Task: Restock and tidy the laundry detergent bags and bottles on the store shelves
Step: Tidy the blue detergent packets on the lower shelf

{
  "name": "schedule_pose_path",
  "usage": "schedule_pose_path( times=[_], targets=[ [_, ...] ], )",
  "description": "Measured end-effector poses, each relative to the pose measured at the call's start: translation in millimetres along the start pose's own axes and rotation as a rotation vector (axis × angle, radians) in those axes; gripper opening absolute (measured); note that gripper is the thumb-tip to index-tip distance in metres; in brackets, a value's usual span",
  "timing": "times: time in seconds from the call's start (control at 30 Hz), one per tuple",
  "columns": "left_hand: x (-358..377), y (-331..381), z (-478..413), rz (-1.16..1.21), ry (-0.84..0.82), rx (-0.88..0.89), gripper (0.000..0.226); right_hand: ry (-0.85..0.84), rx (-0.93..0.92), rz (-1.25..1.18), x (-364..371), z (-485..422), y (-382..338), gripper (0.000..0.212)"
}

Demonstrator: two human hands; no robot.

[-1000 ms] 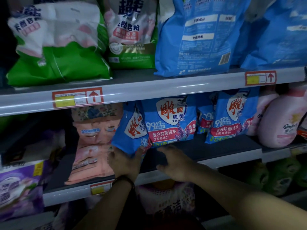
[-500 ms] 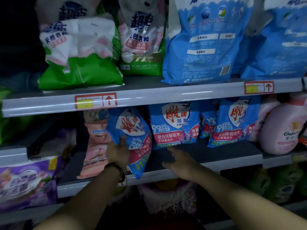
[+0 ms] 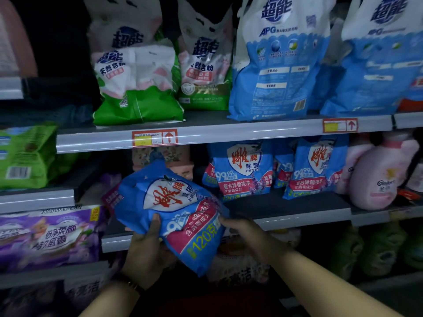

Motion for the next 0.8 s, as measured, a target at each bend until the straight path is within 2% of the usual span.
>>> schedule_pose_path(
  times=[0.03, 0.1, 0.13, 0.2, 0.23, 0.33, 0.43, 0.47, 0.53, 0.6, 0.8],
  targets=[
    [-1.5, 0.8, 6.1, -0.006, -0.017, -0.024, 0.031, -0.037, -0.001, -0.052, -1.6, 6.8, 1.6, 0.008],
    [-3.7, 4.0, 15.6, -0.043, -0.053, -0.043, 0.028, -0.087, 0.038, -0.094, -8.9, 17.2, 5.5, 0.036],
    [-2.2, 4.3, 19.2, -0.064, -0.078, -0.053, 0.028, -0.104, 0.044, -0.070, -13.5, 22.4, 7.4, 0.041],
    [6.3, 3.3, 26.2, -0.059, -0.154, -0.098, 0.034, -0.103, 0.042, -0.005, -24.0, 34.6, 10.0, 0.034],
    [10.7, 2.1, 28.6, -0.052, -0.173, -0.120, 0.036, -0.109, 0.052, 0.014, -31.3, 37.5, 14.7, 0.037],
    [22.3, -3.1, 31.1, -0.010, -0.204, -0.202, 0.046, -0.184, 0.089, -0.016, -46.3, 44.7, 25.6, 0.064],
    [39.0, -7.3, 31.3, 0.025, -0.286, -0.294, 0.051, -0.243, 0.127, -0.201, -58.2, 47.5, 33.8, 0.047],
    [45.8, -7.5, 31.9, 0.012, -0.311, -0.303, 0.049, -0.270, 0.122, -0.234, -61.3, 48.2, 35.2, 0.048],
    [57.8, -7.2, 30.6, -0.027, -0.360, -0.318, 0.046, -0.320, 0.102, -0.243, -67.8, 48.2, 38.5, 0.064],
    [70.0, -7.5, 24.6, -0.051, -0.389, -0.308, 0.045, -0.278, 0.068, -0.199, -81.0, 48.9, 37.2, 0.075],
    [97.2, -24.1, 11.0, -0.137, -0.370, -0.238, 0.053, 0.006, -0.194, -0.096, -130.0, 43.0, 8.1, 0.037]
  ],
)
Point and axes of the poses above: each hand's wrist, its own z-axis away from the middle knuckle, its own x-axis out of the palm, y = z × x, the point moved 5 cm from there along -z, towards the middle knuckle, and after that the axes turned 6 degrees about x, right-handed, at the moved point
